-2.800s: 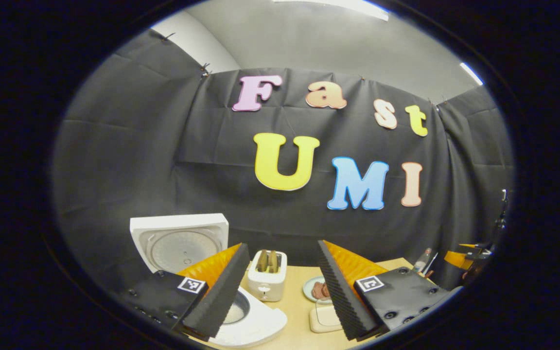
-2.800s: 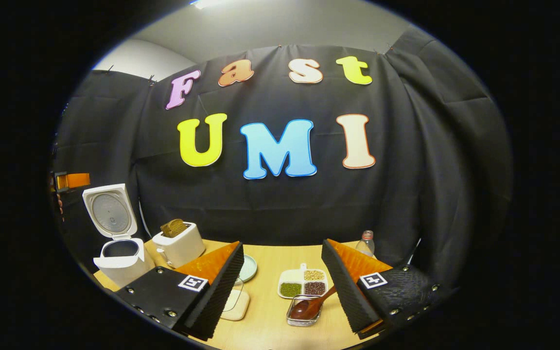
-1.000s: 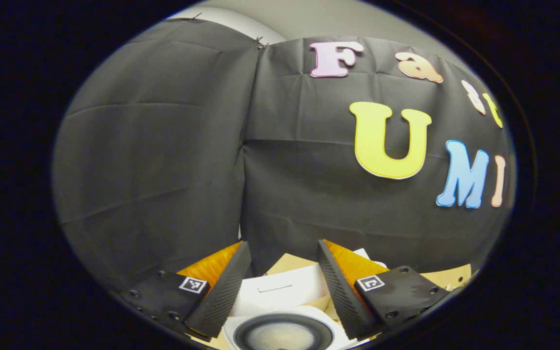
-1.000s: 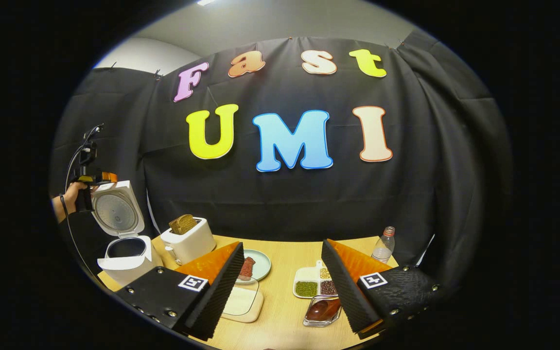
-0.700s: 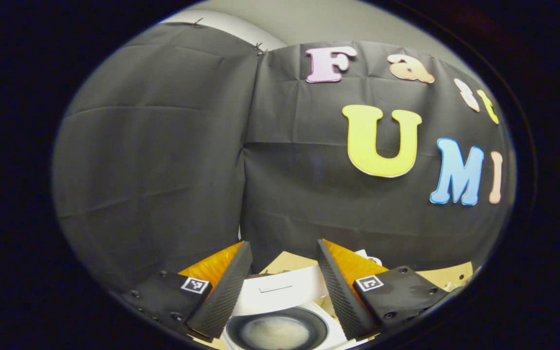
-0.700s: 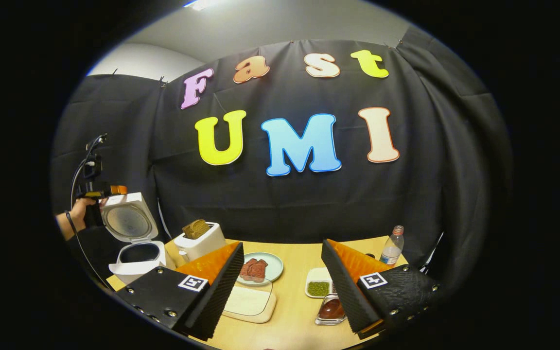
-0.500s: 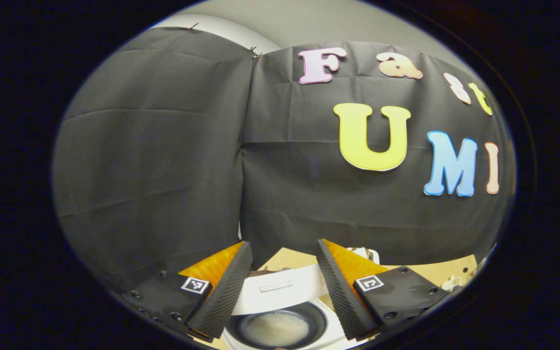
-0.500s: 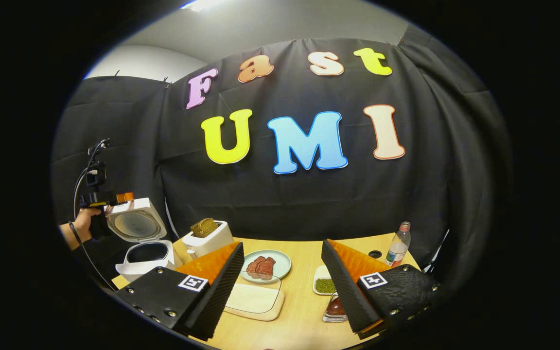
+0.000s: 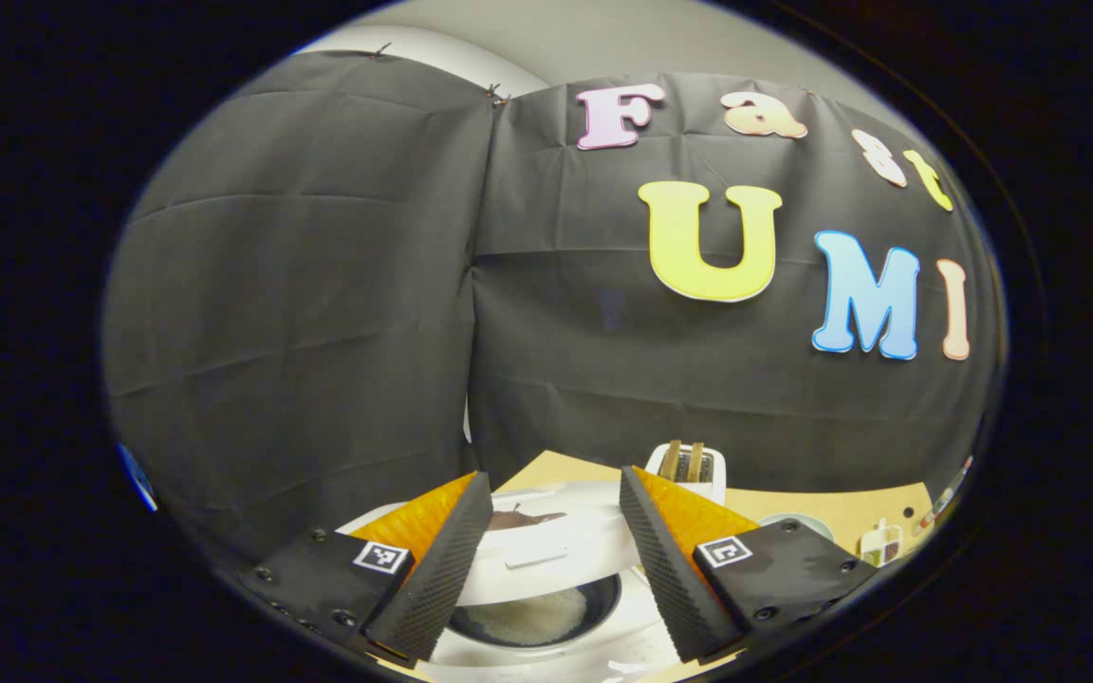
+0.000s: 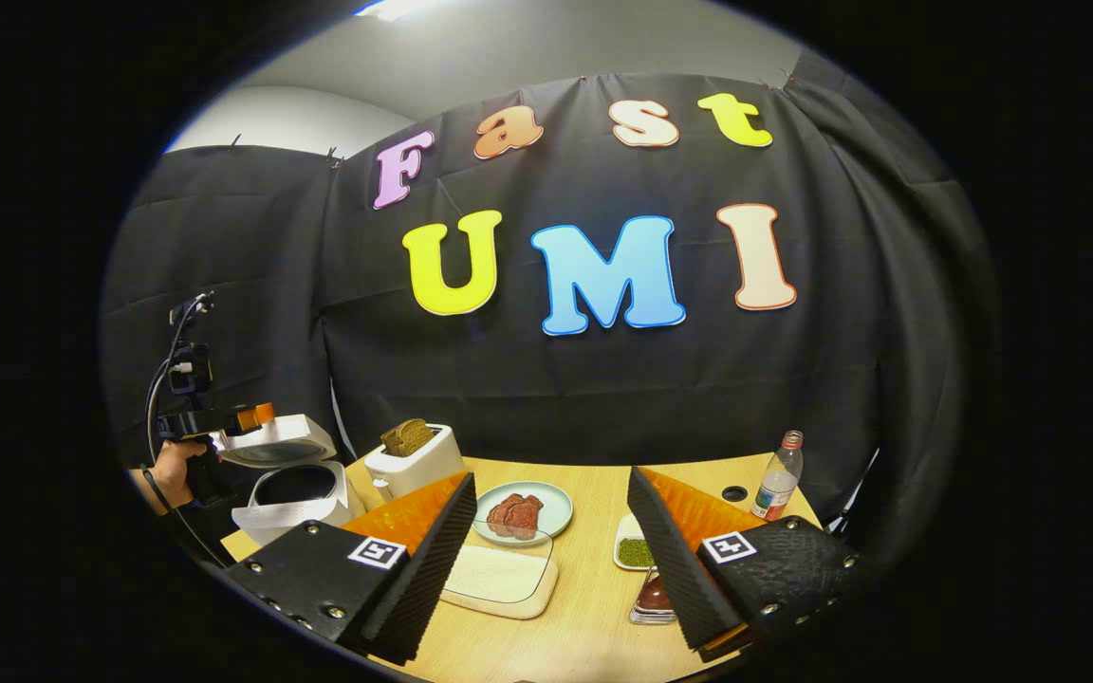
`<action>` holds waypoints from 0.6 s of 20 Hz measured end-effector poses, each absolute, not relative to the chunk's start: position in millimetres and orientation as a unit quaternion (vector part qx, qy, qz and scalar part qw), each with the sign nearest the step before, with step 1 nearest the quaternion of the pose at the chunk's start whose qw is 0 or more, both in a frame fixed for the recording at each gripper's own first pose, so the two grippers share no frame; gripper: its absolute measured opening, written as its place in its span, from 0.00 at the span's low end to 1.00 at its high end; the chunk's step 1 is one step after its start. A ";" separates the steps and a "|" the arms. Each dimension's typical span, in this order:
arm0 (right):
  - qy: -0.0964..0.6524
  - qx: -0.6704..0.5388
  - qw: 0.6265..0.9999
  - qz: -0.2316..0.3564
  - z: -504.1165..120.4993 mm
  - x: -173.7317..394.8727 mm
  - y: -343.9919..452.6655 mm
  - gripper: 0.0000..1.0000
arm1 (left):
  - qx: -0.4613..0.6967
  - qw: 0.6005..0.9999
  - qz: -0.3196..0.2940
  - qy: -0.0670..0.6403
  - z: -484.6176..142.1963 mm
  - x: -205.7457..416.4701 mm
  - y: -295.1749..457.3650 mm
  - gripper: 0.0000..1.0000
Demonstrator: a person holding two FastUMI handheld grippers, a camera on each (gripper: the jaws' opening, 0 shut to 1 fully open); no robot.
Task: Close the left gripper, press the button to open the rice cooker; take a wooden spoon from the chopstick holder with the right hand, scoop a spoonful of rice and pour it into the rice cooker, then put the wooden spoon back into the chopstick holder.
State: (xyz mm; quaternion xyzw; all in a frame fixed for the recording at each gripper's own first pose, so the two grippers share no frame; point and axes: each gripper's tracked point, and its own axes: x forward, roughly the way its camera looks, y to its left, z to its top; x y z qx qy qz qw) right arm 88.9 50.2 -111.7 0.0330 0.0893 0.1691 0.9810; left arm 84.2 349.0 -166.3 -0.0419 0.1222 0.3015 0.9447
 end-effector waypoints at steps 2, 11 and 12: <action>0.091 0.031 0.981 0.170 -112.9 87.0 49.3 0.98 | -0.045 0.946 0.295 0.125 -177.8 79.8 339.7 0.90; 0.095 0.026 0.981 0.170 -117.4 89.7 48.7 0.98 | -0.054 0.937 0.316 0.140 -223.5 50.4 323.8 0.98; 0.096 0.027 0.980 0.170 -117.8 88.7 49.4 0.98 | -0.058 0.937 0.312 0.148 -229.5 48.3 320.8 0.97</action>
